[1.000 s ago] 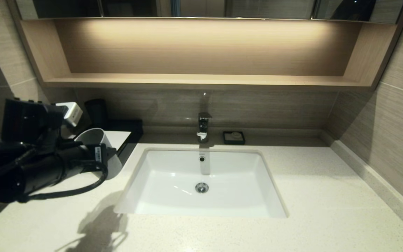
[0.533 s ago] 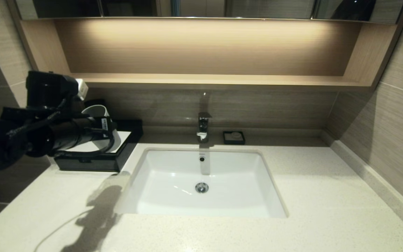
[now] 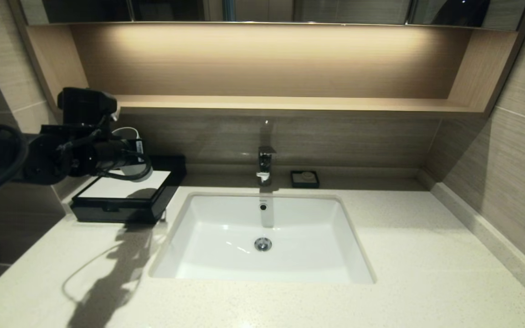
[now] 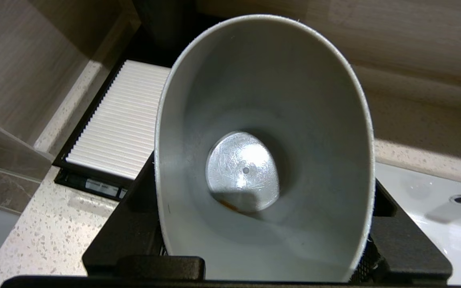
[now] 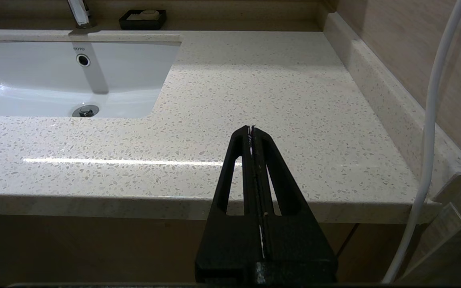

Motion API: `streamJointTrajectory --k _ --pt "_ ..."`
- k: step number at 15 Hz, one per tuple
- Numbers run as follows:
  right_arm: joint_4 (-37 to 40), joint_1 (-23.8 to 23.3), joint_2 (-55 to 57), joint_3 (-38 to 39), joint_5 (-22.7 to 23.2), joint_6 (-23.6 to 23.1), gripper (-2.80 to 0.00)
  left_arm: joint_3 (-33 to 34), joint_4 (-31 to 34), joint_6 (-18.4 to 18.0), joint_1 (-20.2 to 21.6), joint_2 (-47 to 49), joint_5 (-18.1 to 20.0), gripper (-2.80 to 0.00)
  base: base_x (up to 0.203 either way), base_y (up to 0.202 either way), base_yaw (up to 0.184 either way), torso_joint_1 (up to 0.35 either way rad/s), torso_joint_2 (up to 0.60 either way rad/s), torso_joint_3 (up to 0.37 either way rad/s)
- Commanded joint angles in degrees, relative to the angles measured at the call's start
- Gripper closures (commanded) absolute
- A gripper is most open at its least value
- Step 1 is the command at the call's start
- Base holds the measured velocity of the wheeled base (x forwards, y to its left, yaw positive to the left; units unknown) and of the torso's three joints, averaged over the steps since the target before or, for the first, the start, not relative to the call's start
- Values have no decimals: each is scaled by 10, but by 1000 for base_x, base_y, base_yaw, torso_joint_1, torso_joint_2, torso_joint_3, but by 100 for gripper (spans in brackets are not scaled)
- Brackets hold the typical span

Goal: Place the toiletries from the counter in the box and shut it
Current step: Place the cup on the storage box

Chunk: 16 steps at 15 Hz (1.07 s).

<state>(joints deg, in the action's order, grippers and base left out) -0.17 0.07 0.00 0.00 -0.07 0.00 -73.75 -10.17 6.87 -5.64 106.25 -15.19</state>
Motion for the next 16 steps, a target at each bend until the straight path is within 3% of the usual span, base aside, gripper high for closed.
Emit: streamJointTrajectory --k 1,16 --pt "0 0 -1 0 0 0 0 -25 0 -4 8 33 -1 0 0 0 0 0 0 0" --pt "0 0 0 0 0 0 0 -29 5 -17 21 64 1 0 0 0 0 0 0 0"
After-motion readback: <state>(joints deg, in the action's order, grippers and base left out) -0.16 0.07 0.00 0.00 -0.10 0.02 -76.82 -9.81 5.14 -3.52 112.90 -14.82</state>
